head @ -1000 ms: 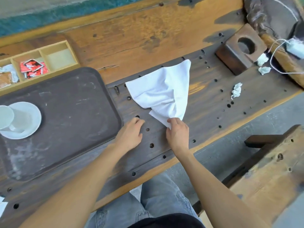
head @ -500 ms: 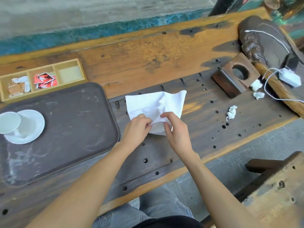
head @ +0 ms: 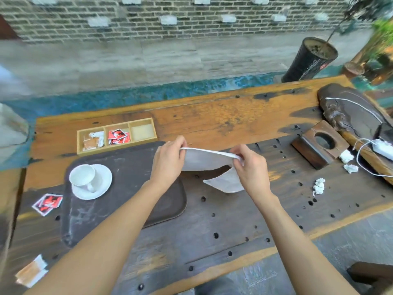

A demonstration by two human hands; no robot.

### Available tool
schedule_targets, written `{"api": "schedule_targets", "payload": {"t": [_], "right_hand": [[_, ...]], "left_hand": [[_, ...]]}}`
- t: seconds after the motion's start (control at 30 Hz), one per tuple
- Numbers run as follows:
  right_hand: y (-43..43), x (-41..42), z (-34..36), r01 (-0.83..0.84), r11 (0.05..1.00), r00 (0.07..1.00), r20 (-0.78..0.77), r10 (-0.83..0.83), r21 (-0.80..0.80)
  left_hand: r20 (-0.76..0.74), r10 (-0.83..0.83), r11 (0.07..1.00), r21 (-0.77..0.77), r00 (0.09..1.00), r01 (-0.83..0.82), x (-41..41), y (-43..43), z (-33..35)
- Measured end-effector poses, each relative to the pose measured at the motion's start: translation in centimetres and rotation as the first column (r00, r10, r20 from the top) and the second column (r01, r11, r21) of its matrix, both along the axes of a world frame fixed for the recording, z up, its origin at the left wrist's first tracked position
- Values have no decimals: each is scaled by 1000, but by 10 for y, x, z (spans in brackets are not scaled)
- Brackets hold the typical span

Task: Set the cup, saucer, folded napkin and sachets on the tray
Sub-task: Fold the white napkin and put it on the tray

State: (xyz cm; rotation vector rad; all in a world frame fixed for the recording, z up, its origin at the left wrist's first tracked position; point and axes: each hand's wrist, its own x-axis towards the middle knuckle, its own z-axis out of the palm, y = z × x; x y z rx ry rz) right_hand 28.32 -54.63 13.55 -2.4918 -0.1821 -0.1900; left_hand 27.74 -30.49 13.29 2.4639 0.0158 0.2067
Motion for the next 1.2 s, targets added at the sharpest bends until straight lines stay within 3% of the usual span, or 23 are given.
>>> {"api": "schedule_targets", "payload": {"t": [0.33, 0.77, 1.03, 1.2], "right_hand": [[54, 19, 40, 26, 990, 980, 198, 3, -140], [113, 11, 48, 75, 954, 992, 114, -44, -290], [124, 12, 56, 182, 963, 971, 192, -144, -199], [121, 29, 64, 184, 983, 980, 85, -182, -13]], "left_hand": [[101, 88, 996, 17, 991, -91, -17, 109, 64], [106, 263, 964, 16, 959, -266, -55, 244, 93], [89, 248, 968, 24, 965, -251, -76, 293, 87], [48, 323, 945, -80, 945, -318, -66, 309, 89]]}}
